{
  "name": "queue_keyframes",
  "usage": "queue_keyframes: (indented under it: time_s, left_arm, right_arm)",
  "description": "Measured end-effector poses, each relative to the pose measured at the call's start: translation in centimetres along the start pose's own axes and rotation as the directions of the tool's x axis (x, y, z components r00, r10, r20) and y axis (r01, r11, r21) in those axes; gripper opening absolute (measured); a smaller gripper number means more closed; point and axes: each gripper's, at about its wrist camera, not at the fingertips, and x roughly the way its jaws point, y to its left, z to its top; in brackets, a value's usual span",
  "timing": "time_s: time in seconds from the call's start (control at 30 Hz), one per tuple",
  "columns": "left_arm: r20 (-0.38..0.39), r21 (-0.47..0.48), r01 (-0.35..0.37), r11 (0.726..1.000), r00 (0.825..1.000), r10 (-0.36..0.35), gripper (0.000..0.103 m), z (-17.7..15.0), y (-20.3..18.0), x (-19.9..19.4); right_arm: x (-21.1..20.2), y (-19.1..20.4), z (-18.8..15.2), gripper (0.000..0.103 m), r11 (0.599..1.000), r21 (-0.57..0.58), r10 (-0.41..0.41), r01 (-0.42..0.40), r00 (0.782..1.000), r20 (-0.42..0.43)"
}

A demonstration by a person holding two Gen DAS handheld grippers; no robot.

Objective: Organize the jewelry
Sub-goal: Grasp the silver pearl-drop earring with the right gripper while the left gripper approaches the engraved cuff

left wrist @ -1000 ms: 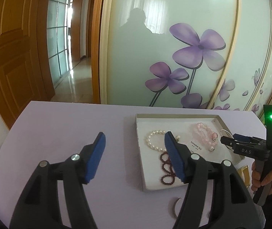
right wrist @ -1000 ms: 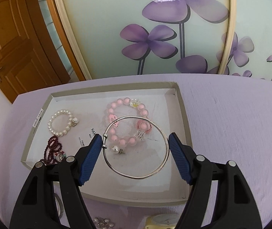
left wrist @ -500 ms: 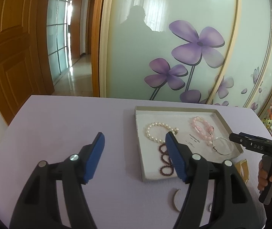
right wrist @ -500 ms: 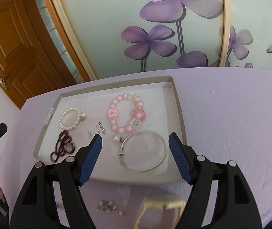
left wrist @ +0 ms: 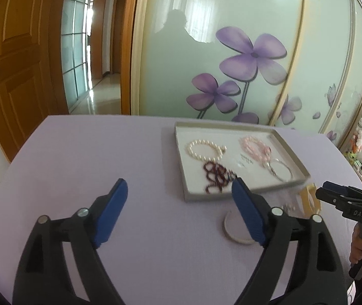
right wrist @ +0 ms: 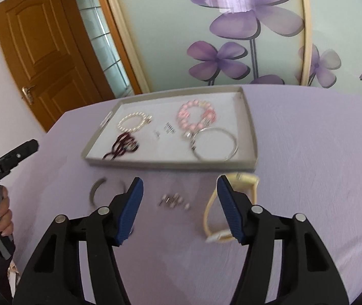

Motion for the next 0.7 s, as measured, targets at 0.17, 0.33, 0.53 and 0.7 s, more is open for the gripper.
queue_keyframes:
  time_s: [0.17, 0.33, 0.53, 0.7]
  left_arm:
    - [-0.014, -0.013, 0.013, 1.000, 1.000, -0.013, 0.090, -2.2, 0.2, -0.3]
    - [-0.009, -0.065, 0.034, 0.997, 0.999, -0.034, 0.092, -4.2, 1.1, 0.2]
    - [0.000, -0.033, 0.037, 0.999, 0.999, -0.037, 0.094, -5.3, 0.7, 0.6]
    - [0.057, -0.035, 0.043, 0.998, 0.998, -0.041, 0.096, -5.9, 0.8, 0.6]
  right_arm:
    - [-0.2, 1.0, -1.5, 0.059, 0.999, -0.026, 0.019, -0.020, 1.000, -0.011]
    - [-0.1, 1.5, -2.3, 0.059, 0.999, -0.029, 0.026, -0.027, 1.000, -0.017]
    - [0.1, 2.1, -3.0, 0.056, 0.999, -0.049, 0.021, -0.023, 0.999, -0.026]
    - [1.1, 2.3, -3.6, 0.049, 0.998, -0.044, 0.031, -0.033, 0.998, -0.056]
